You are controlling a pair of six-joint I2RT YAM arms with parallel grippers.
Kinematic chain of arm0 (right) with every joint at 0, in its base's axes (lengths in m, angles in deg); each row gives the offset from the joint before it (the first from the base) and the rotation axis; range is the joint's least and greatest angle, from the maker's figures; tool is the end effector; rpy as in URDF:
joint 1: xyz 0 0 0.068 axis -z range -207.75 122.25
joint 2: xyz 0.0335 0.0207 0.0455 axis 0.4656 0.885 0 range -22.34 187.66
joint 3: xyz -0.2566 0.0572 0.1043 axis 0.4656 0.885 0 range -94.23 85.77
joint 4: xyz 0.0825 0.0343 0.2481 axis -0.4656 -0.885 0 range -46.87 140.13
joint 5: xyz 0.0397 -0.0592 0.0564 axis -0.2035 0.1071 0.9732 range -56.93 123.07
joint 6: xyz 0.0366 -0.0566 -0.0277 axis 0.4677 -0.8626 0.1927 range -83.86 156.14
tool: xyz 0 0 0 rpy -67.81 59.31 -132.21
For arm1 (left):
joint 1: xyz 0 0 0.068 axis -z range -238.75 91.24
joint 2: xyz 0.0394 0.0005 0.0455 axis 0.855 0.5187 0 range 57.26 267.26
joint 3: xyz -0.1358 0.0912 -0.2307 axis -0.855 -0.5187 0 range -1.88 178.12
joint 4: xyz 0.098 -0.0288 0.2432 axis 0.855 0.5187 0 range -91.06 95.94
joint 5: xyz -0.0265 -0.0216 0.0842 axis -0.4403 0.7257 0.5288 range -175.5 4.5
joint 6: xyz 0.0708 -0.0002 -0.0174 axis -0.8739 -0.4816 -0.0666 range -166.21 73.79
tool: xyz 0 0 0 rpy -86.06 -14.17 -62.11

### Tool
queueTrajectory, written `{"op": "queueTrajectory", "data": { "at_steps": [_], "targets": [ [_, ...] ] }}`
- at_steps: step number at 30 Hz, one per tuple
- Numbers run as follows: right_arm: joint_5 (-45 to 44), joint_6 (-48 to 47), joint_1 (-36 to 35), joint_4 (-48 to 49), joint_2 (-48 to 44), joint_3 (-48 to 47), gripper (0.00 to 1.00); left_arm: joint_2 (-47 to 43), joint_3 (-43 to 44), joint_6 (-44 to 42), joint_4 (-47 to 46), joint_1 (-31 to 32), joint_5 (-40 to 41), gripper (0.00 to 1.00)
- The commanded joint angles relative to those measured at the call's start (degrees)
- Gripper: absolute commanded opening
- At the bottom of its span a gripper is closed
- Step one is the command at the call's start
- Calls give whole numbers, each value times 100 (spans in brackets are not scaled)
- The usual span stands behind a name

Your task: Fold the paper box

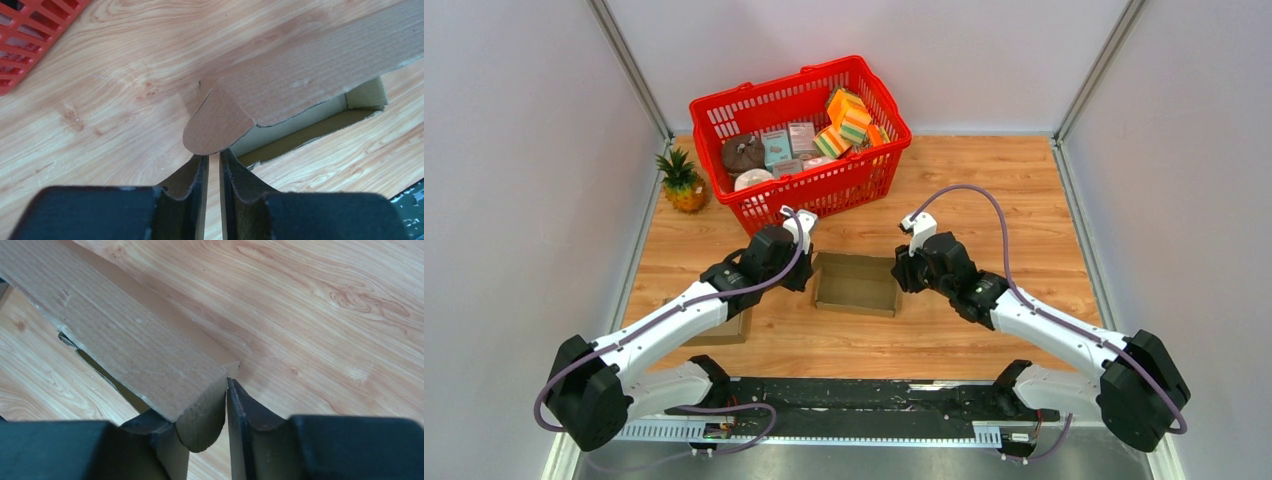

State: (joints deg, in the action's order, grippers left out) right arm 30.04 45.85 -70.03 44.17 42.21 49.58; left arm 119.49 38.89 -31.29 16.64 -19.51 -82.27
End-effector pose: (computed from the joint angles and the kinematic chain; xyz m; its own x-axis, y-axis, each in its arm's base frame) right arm 0.1941 0.1721 0.2206 -0.5191 -0.2444 -0.8190 -0.5599 0.8212 0.1099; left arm 0.1949 -0.1546 0.2366 -0.6265 0.1800 -0.7583 0.4518 0.8767 -0.1652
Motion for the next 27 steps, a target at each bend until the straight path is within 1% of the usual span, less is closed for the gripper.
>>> {"op": "queueTrajectory", "data": {
  "at_steps": [1, 2, 6, 9, 11, 14, 16, 21, 27],
  "targets": [
    [-93, 635, 18, -273, 92, -503, 28, -19, 203, 273, -275, -13, -287, 17],
    [-49, 959, 18, -362, 136, -652, 24, -1, 212, 379, -293, -5, -287, 16],
    [-84, 1663, 1, -599, 329, -837, 19, 104, 133, 845, -538, -13, -559, 13],
    [-329, 1902, 1, -766, 461, -934, 14, 227, 98, 1136, -758, -13, -796, 12],
    [-488, 1964, 1, -864, 523, -969, 10, 306, 89, 1268, -802, -4, -797, 11],
    [-629, 2323, 1, -872, 532, -943, 6, 350, -8, 1365, -917, -13, -753, 11],
    [-742, 2691, -78, -898, 549, -934, 4, 324, -78, 1417, -1021, -13, -700, 10],
    [-1603, 3369, -438, -1232, 707, -996, 4, 280, -245, 1417, -987, -5, -604, 10],
    [-2333, 3511, -974, -1425, 857, -1171, 5, 149, -465, 1444, -1005, -5, -534, 9]
  ]
}}
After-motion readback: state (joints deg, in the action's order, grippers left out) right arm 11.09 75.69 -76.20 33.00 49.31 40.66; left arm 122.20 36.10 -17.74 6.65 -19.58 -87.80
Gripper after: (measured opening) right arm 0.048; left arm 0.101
